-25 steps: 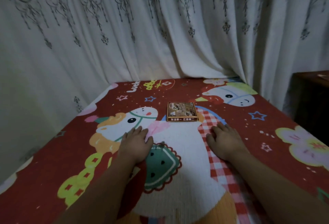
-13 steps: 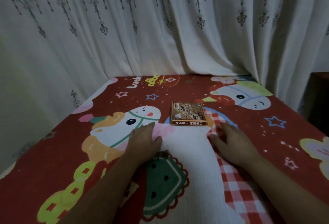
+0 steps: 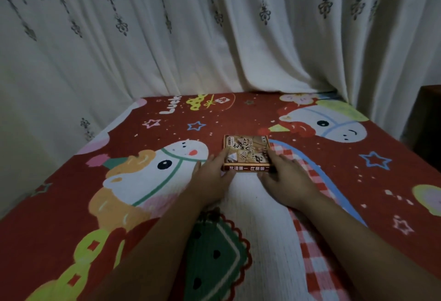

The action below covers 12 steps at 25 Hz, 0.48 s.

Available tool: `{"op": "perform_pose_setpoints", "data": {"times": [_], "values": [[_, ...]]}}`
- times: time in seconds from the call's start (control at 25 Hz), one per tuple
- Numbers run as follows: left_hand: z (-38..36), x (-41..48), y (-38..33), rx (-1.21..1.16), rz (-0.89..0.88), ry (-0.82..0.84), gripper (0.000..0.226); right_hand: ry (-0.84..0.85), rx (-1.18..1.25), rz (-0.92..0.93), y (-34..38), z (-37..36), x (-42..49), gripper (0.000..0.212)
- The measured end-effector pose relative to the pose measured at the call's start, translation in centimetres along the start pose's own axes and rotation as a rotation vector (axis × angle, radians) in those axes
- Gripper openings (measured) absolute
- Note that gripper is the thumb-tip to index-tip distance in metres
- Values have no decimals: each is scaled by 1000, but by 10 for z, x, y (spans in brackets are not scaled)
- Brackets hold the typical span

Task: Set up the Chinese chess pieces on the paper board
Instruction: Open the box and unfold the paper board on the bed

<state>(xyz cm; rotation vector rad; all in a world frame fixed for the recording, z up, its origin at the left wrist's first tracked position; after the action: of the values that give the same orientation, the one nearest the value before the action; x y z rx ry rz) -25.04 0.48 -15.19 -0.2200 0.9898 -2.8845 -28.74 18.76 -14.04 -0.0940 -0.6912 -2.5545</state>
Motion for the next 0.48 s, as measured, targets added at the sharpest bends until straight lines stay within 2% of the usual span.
{"op": "perform_pose_setpoints", "data": {"times": [0.32, 0.48], "values": [[11, -79, -22, 38, -44, -25, 62, -54, 10, 91, 25, 13, -75, 53], [11, -121, -27, 21, -55, -60, 63, -57, 34, 98, 32, 16, -110, 60]]}}
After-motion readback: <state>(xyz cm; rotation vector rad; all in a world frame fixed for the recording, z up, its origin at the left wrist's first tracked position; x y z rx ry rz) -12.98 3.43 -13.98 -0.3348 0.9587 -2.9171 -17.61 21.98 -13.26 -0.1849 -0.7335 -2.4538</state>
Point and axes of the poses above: each hand's wrist, its own x-axis towards the middle knuckle, its own z-axis out of the back of the hand, y = z × x, the point moved 8 cm from there along x, towards the middle knuckle, and after that the axes turned 4 degrees about -x, right-handed, at the moved point
